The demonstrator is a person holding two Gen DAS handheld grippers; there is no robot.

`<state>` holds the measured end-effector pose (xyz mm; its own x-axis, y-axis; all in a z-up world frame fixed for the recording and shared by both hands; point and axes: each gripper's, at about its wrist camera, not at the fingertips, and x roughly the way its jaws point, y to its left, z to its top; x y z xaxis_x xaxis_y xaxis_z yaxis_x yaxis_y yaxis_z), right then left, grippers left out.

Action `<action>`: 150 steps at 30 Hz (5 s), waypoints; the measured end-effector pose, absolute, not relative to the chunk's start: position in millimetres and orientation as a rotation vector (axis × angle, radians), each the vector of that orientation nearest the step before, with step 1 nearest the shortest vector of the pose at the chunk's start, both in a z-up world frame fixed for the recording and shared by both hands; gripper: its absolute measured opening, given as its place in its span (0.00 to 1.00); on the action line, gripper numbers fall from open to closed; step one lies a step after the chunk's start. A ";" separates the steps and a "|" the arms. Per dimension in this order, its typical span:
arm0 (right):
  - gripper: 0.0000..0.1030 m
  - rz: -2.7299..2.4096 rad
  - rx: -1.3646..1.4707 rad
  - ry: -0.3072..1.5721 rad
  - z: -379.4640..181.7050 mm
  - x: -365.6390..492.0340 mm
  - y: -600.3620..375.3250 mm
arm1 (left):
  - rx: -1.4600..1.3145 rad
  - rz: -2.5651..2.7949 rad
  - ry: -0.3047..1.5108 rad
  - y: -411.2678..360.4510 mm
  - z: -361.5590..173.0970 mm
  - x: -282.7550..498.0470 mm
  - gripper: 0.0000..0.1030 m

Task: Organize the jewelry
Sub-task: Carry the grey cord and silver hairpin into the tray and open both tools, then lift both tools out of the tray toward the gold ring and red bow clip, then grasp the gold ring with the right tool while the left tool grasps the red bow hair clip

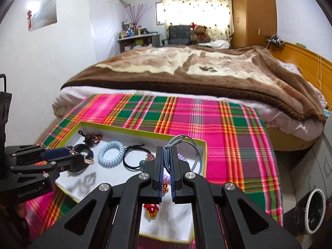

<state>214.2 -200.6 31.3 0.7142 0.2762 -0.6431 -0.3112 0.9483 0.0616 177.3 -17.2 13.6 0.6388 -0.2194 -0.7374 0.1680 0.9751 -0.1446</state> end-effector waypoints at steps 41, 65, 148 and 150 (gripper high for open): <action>0.12 0.384 -0.056 0.854 0.0 246.8 -188.1 | -0.065 -0.201 0.902 -21.3 0.9 195.1 0.28; 0.36 0.380 0.008 0.763 33.2 195.3 -192.2 | -0.076 -0.157 0.824 -13.0 32.5 147.1 0.45; 0.22 0.322 -0.009 0.846 -6.5 100.3 -189.9 | -0.183 -0.189 0.862 9.2 1.1 76.1 0.54; 0.22 0.324 -0.001 0.836 -3.3 98.6 -192.7 | -0.179 -0.191 0.872 3.6 -0.6 80.0 0.54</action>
<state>98.6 -192.7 -3.3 0.6242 0.2822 -0.7286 -0.2831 0.9508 0.1257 80.0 3.6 -0.6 0.6282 -0.2381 -0.7407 0.0927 0.9681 -0.2326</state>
